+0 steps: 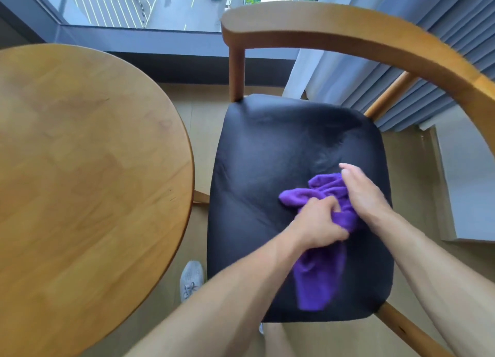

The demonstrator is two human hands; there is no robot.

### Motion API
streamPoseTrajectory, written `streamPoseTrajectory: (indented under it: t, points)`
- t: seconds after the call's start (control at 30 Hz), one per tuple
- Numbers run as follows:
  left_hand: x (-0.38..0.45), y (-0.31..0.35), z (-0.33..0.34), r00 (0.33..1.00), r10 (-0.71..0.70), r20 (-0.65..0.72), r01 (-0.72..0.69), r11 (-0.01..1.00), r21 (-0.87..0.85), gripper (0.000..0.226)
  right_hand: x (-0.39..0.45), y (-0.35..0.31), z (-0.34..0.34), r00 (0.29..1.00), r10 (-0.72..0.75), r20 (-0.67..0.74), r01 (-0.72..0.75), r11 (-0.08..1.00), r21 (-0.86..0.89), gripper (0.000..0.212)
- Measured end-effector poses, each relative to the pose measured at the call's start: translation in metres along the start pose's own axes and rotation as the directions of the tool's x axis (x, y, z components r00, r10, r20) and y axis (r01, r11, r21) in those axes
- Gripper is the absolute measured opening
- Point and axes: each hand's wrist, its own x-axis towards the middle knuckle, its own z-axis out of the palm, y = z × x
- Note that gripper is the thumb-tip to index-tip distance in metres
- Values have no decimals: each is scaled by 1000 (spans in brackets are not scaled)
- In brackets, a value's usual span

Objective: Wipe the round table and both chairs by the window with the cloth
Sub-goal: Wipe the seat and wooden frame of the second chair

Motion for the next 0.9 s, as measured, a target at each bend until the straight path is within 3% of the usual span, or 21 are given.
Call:
streamPoseTrajectory:
  t: [0.07, 0.1, 0.13, 0.2, 0.27, 0.33, 0.4, 0.5, 0.57, 0.63, 0.7, 0.8, 0.83, 0.9]
  points:
    - [11, 6, -9, 995, -49, 86, 77, 932, -353, 27, -10, 12, -8, 995, -5, -97, 3, 1000, -20, 46]
    - [14, 2, -20, 997, -71, 16, 71, 919, -388, 28, -19, 18, -9, 991, -17, -132, 7, 997, -79, 52]
    - [15, -4, -36, 987, -58, -148, 15, 960, -278, 30, -30, 21, -7, 990, -28, -140, 9, 990, -138, 62]
    - [20, -27, -78, 882, 109, -458, -11, 977, 211, 41, -47, 18, 7, 996, -32, -79, 11, 968, -252, 81]
    - [22, -54, -121, 850, 236, -471, 76, 829, 554, 56, -55, 5, 32, 999, -27, -35, 13, 934, -357, 90]
    - [22, -71, -152, 896, 220, -386, 125, 707, 696, 61, -56, -15, 51, 994, -57, -91, 16, 918, -397, 86]
    - [26, -81, -165, 940, 183, -288, 98, 662, 743, 56, -57, -36, 68, 985, -106, -133, 45, 916, -399, 76]
    - [38, -74, -182, 933, 152, -325, 110, 741, 663, 49, -72, -65, 96, 951, -306, -52, 253, 860, -444, 77]
    - [47, -61, -194, 925, 121, -361, 149, 757, 636, 47, -86, -83, 116, 892, -446, 67, 430, 795, -428, 85]
    - [50, -50, -195, 950, 97, -296, 152, 685, 713, 44, -98, -98, 132, 824, -534, 189, 563, 734, -380, 86]
    - [48, -47, -187, 960, 83, -267, 164, 605, 779, 42, -114, -108, 147, 734, -605, 309, 679, 644, -353, 69]
    - [42, -55, -172, 944, 89, -318, 200, 611, 766, 40, -145, -104, 167, 510, -694, 508, 860, 418, -293, 30]
    - [40, -58, -170, 940, 99, -328, 202, 612, 764, 41, -150, -99, 170, 466, -697, 545, 885, 357, -299, 20]
    - [39, -63, -170, 943, 111, -313, 191, 588, 786, 48, -145, -92, 162, 495, -717, 490, 865, 352, -358, 15]
